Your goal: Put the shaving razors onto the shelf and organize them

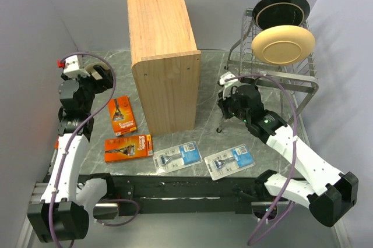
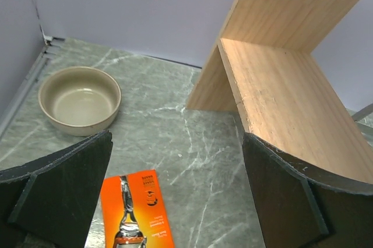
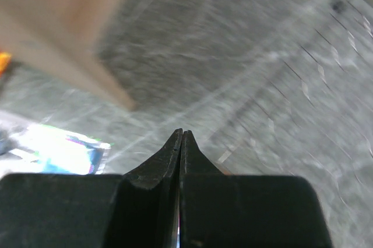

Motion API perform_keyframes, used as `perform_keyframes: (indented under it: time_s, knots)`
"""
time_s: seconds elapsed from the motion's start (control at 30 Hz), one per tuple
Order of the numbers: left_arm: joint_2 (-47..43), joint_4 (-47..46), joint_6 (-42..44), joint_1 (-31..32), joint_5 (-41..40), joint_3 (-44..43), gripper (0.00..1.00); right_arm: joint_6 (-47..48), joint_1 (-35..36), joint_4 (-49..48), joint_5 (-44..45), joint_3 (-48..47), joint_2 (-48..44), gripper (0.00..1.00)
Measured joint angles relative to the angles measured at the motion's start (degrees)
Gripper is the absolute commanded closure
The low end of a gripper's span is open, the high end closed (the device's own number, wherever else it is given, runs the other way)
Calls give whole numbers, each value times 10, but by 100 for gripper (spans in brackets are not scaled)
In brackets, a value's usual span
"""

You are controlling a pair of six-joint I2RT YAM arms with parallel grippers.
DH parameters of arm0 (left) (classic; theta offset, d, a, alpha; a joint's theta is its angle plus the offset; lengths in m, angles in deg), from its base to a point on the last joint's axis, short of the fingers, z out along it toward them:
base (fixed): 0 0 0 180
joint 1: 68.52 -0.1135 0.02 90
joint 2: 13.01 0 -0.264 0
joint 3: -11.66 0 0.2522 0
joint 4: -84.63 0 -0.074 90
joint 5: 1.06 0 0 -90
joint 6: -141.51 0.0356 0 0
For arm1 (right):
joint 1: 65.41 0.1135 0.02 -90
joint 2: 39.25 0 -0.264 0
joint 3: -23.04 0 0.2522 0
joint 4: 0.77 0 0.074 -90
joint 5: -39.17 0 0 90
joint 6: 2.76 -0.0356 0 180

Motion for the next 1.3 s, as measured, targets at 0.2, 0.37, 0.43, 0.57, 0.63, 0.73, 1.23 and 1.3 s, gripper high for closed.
perform_keyframes:
  time_s: [0.2,0.37,0.43,0.57,0.63,0.73,1.23,1.3]
  knots:
    - [19,-19,-18,0,14,8,1,6,-39,-24,64,33,1,100]
    - [19,-37,-28,0,29,21,1,14,-62,-33,109,37,-1,100]
    - [22,-43,-28,0,32,23,1,18,-78,-34,123,42,-5,100]
    - [38,-52,-29,0,32,23,1,22,-122,-34,145,54,-11,100]
    - [47,-56,-30,0,32,23,1,21,-138,-33,153,60,-13,100]
    - [54,-59,-30,0,32,24,1,18,-143,-30,158,64,-18,100]
    - [236,-101,68,-7,98,-116,11,-16,-120,63,-103,-44,-18,0]
    - [268,-134,86,-13,130,-127,15,-13,-104,70,-141,-62,-17,0]
